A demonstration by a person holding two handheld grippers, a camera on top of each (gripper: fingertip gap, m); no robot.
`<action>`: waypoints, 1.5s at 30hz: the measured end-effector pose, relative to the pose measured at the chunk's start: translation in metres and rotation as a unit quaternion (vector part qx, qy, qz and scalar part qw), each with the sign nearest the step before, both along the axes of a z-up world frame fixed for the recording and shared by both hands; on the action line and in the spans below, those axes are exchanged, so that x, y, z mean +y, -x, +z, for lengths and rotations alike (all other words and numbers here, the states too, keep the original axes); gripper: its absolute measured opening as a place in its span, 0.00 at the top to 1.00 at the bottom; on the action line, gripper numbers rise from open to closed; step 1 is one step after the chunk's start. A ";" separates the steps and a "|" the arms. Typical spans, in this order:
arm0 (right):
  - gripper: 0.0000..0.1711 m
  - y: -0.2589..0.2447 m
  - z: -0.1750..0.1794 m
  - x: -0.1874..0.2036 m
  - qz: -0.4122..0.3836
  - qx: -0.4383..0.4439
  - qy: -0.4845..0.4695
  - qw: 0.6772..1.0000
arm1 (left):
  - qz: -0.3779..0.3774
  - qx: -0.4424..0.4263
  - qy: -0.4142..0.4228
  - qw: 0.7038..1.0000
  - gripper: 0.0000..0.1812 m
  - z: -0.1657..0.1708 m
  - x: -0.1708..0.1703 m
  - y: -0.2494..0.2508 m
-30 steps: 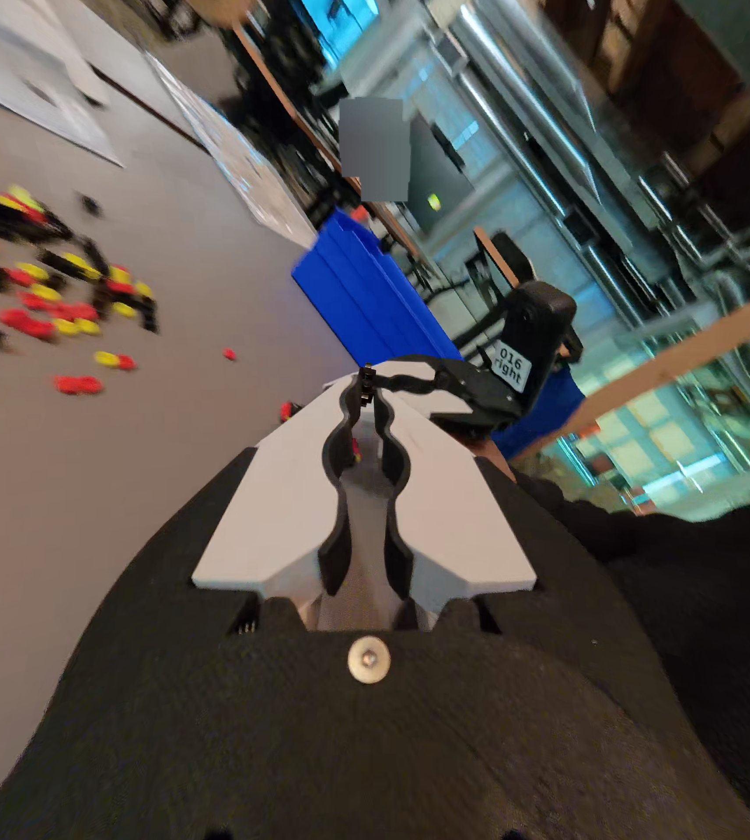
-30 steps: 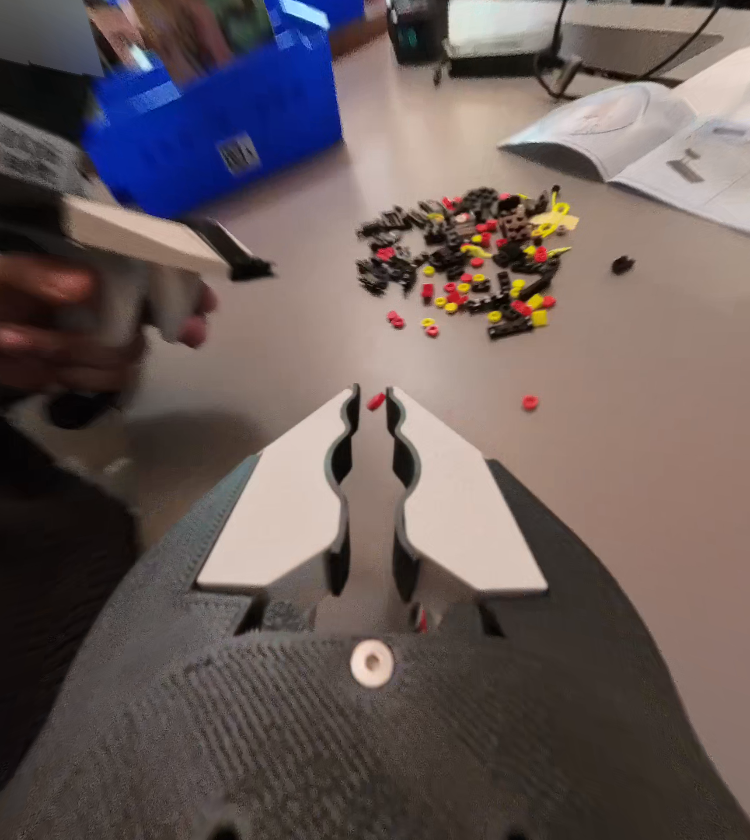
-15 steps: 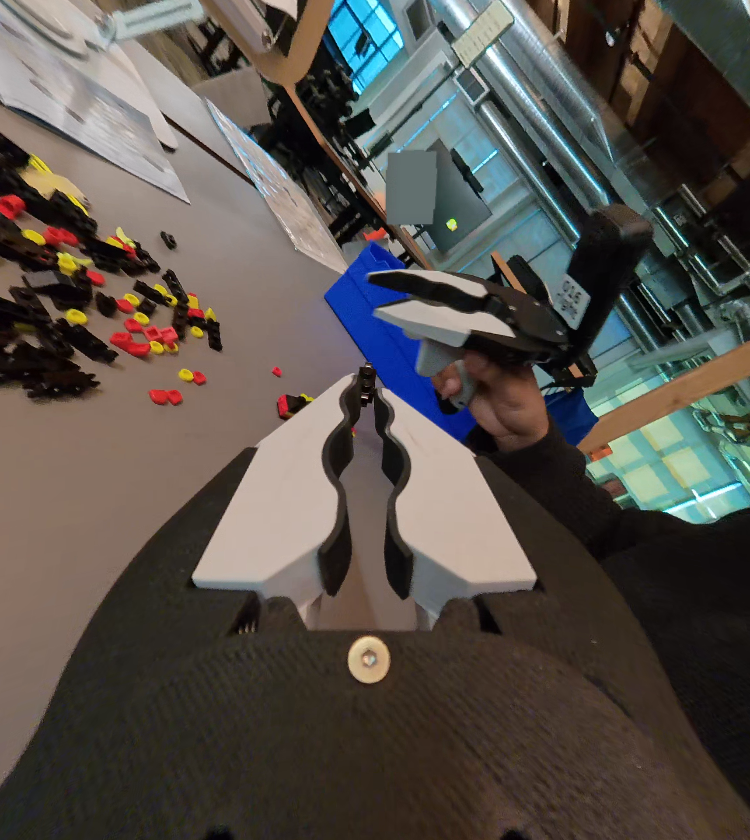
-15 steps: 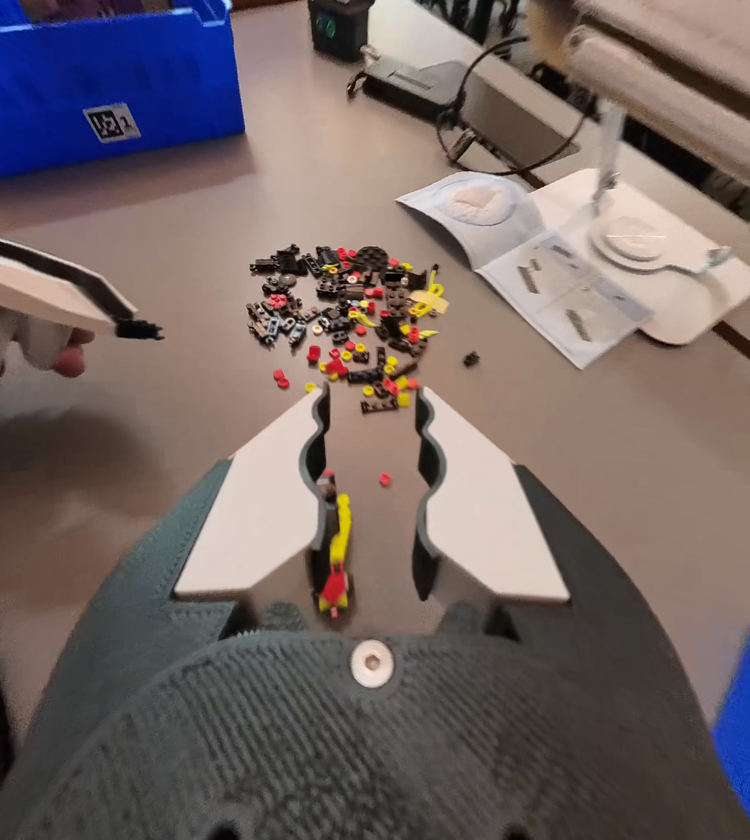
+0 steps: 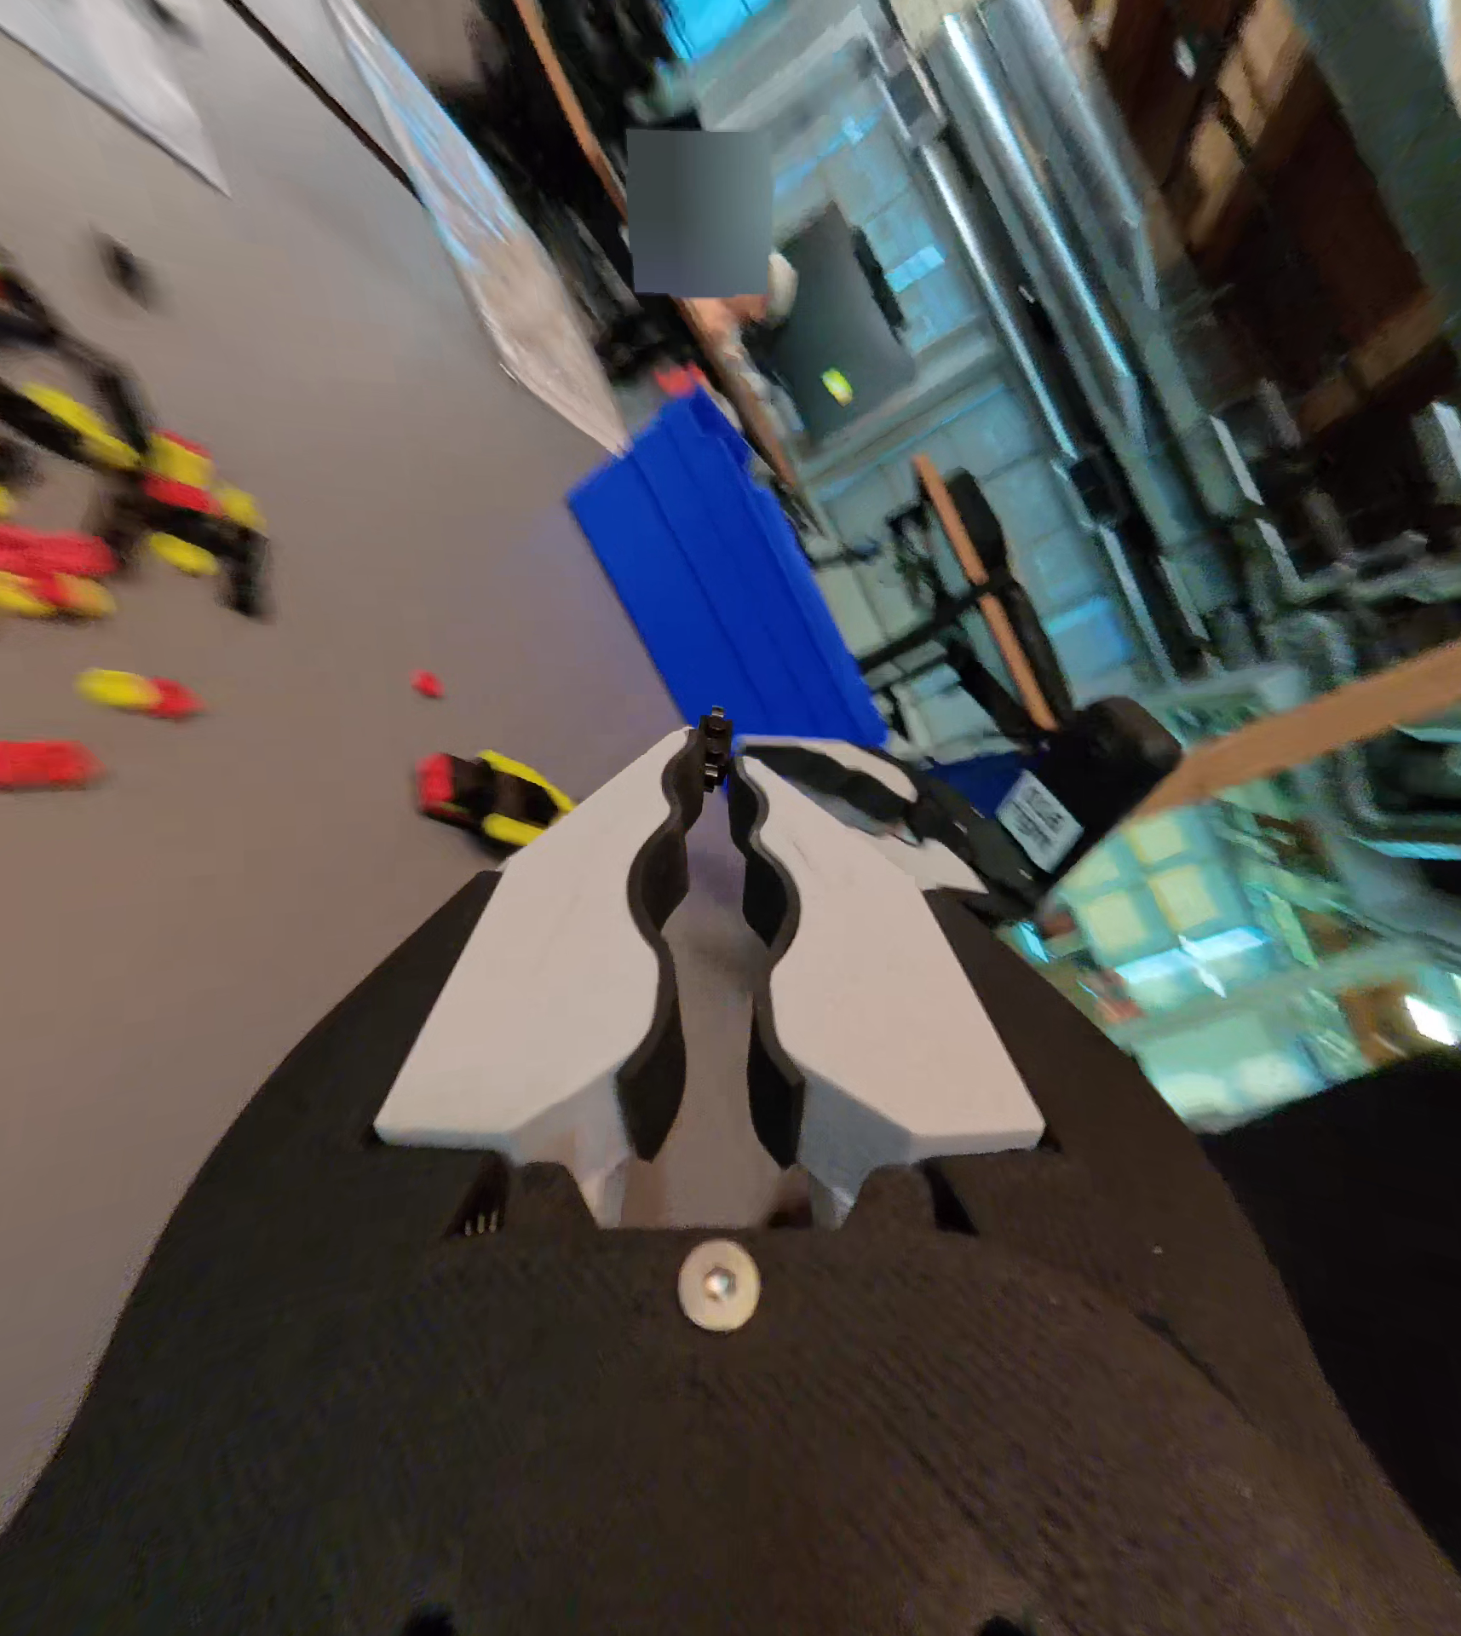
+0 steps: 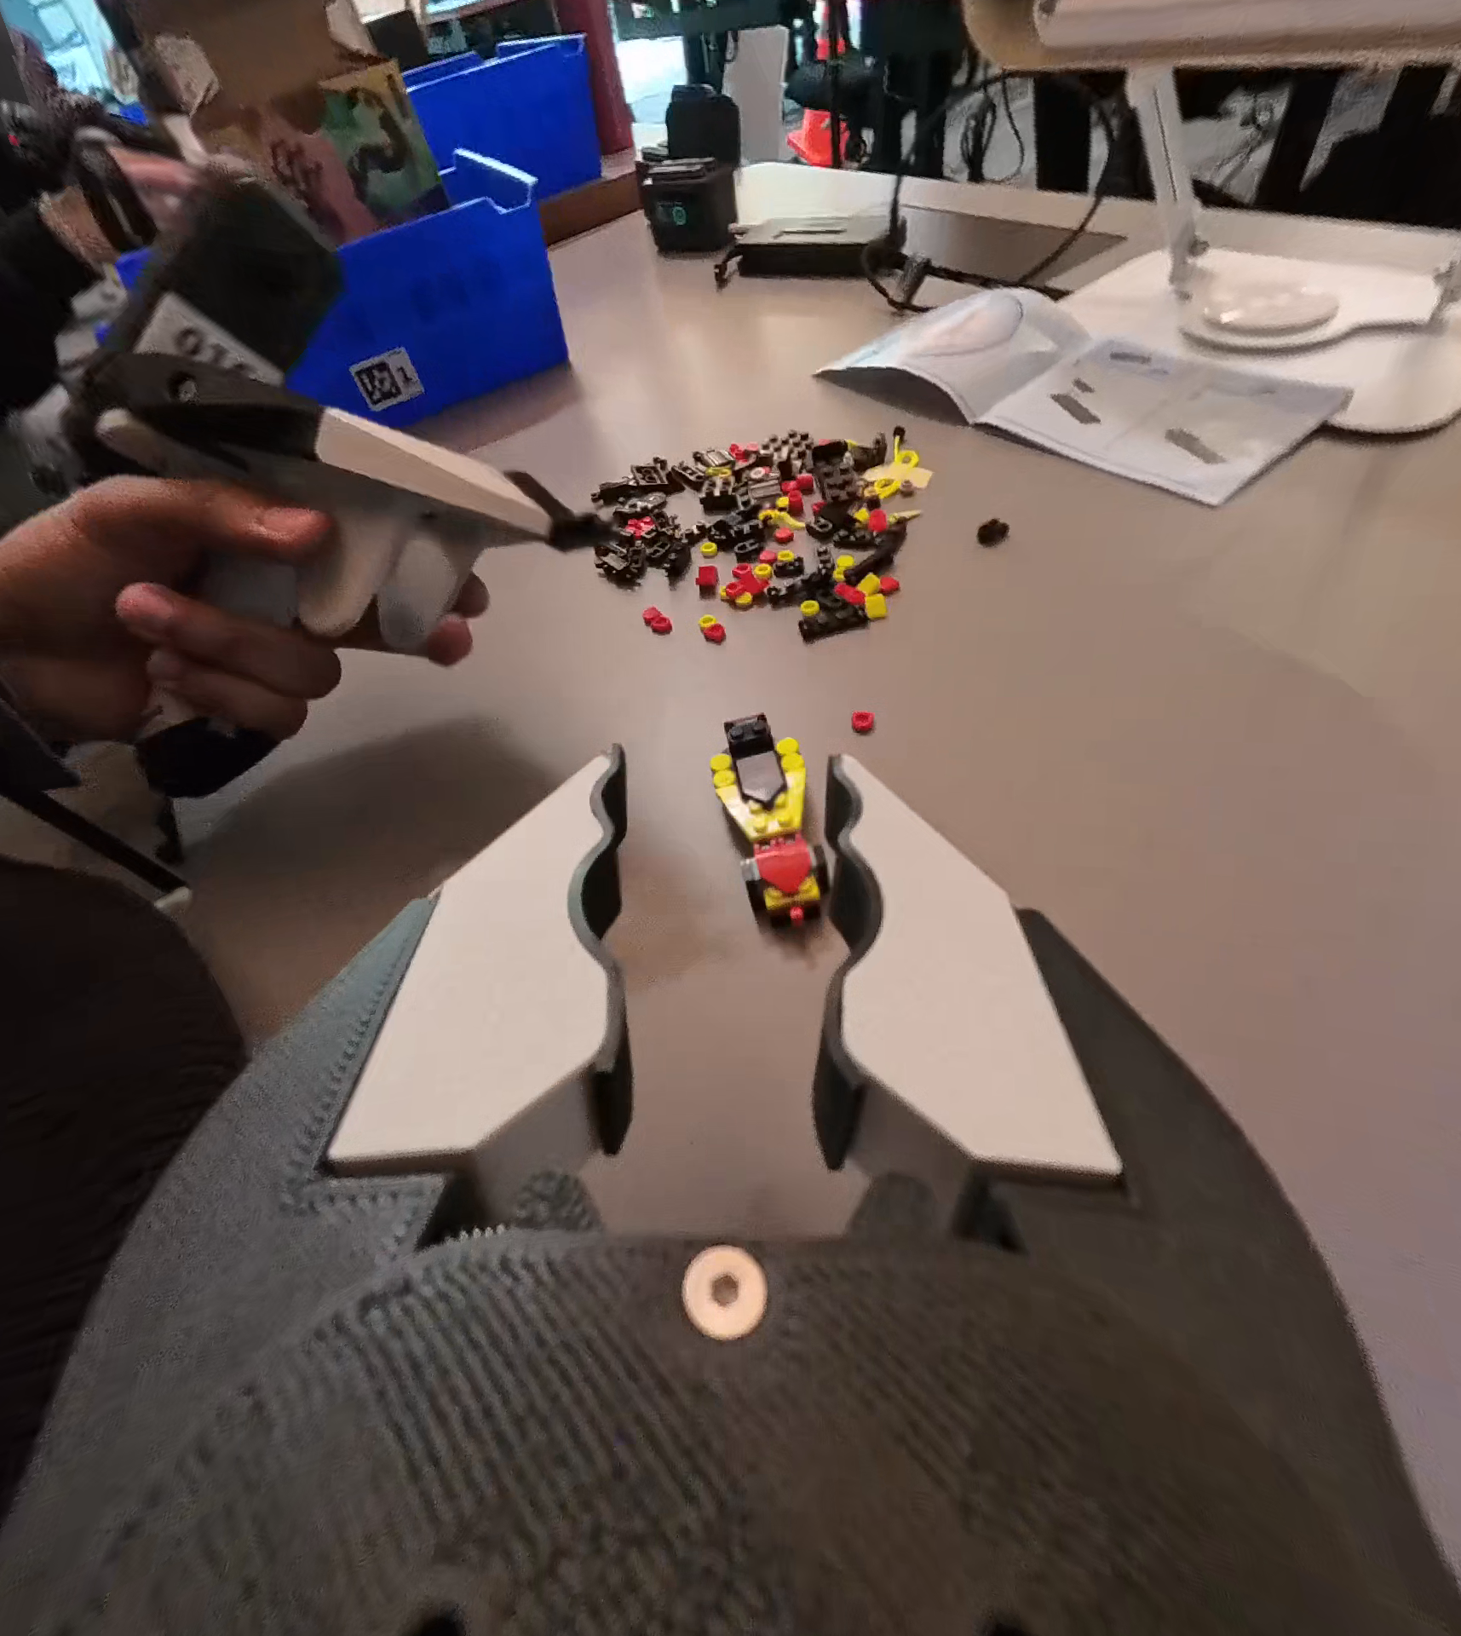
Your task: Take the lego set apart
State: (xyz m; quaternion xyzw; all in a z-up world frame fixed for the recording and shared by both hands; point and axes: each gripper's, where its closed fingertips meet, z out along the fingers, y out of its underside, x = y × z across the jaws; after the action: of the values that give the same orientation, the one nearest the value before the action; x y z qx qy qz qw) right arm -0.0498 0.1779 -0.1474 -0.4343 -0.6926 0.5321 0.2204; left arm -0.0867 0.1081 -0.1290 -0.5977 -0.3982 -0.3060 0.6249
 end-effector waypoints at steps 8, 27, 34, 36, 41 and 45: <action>0.76 -0.036 0.003 -0.032 0.091 0.062 -0.116 0.987 | -0.183 -0.043 -0.002 0.982 0.99 -0.012 0.021 -0.064; 0.90 -0.038 -0.044 -0.046 0.131 0.086 -0.382 0.911 | -0.219 0.002 0.067 0.973 1.00 -0.031 0.020 -0.078; 0.83 -0.033 -0.051 -0.035 0.097 0.025 -0.325 0.940 | -0.156 0.040 0.087 0.983 1.00 -0.027 0.004 -0.041; 0.84 -0.032 -0.052 -0.031 0.090 0.013 -0.318 0.944 | -0.173 0.140 0.179 0.958 0.94 -0.042 -0.005 -0.040; 0.84 -0.033 -0.052 -0.033 0.093 0.000 -0.287 0.953 | -0.200 0.298 0.312 0.880 0.88 -0.075 -0.006 -0.052; 0.84 -0.036 -0.052 -0.036 0.099 0.002 -0.290 0.952 | -0.213 0.356 0.365 0.833 0.86 -0.096 -0.007 -0.054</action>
State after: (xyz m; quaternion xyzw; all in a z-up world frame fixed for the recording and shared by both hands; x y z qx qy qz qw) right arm -0.0142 0.1415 -0.1997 -0.2801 -0.8562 0.3281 0.2844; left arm -0.0325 0.1013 -0.2245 -0.9200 -0.0937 -0.0298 0.3794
